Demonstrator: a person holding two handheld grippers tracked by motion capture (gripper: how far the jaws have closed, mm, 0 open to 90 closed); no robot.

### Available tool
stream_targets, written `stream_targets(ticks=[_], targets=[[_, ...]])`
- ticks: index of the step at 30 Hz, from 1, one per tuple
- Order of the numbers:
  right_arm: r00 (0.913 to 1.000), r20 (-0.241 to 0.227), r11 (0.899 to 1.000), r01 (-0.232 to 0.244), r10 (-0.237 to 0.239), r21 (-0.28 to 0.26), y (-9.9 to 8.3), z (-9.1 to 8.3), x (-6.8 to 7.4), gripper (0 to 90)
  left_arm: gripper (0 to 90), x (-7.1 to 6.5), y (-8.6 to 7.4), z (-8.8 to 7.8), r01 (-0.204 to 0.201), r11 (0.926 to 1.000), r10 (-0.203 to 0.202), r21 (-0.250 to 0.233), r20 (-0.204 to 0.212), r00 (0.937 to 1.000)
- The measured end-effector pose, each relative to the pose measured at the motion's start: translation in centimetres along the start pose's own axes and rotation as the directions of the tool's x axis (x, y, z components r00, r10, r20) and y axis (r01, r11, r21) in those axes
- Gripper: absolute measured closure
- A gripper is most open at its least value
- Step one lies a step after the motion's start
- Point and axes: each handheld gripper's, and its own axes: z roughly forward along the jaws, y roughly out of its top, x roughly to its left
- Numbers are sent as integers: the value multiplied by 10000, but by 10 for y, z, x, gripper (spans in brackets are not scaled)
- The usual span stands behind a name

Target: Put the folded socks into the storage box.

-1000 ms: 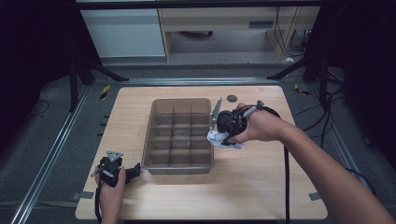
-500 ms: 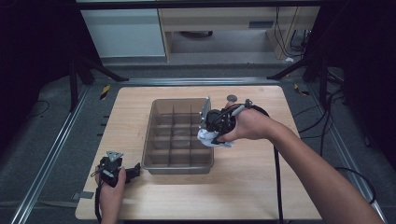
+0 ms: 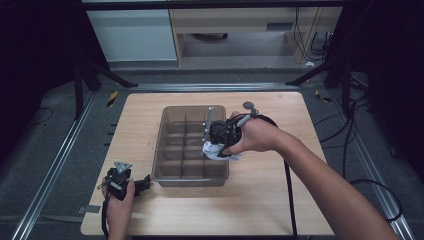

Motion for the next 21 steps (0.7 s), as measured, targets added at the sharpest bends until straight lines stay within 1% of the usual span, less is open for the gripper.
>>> stream_targets(ticks=[3, 5, 8, 9, 14, 18, 21], targets=[[10000, -61, 10000, 54, -54, 66, 4, 3, 1, 672, 0, 0, 0, 0, -6, 10000, 6, 1, 5, 10000], [9997, -138, 9996, 208, -205, 186, 11, 9, 3, 672, 0, 0, 0, 0, -10, 10000, 10, 2, 8, 10000], [9995, -220, 9991, 242, -234, 335, 14, 14, 5, 672, 0, 0, 0, 0, -9, 10000, 9, 0, 14, 10000], [9991, -342, 9986, 270, -255, 458, 16, 20, 7, 672, 0, 0, 0, 0, -11, 10000, 11, -1, 14, 10000], [9982, -479, 9964, 403, -368, 744, 18, 33, 10, 671, 0, 0, 0, 0, -29, 10000, 29, 7, 25, 10000], [9979, -581, 9966, 342, -299, 743, 20, 42, 11, 671, 0, 0, 0, 0, -40, 10000, 40, 9, 28, 10000], [9976, -618, 9957, 371, -319, 844, 21, 45, 12, 670, 0, 0, 0, 0, -41, 10000, 41, 9, 30, 10000]])
